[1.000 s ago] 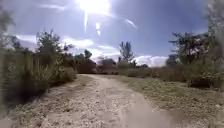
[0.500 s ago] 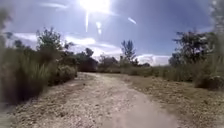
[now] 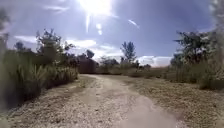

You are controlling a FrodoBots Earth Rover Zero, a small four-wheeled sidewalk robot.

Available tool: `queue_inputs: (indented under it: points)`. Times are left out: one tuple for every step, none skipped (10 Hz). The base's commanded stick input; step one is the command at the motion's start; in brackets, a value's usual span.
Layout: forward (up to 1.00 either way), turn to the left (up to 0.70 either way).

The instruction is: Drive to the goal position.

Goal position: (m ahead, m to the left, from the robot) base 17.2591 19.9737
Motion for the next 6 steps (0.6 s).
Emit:
queue_inputs:
  points:
    - [0.70,0.00]
    - [0.70,0.00]
    - [0.70,0.00]
    - [0.70,0.00]
    - [0.70,0.00]
    - [0.70,0.00]
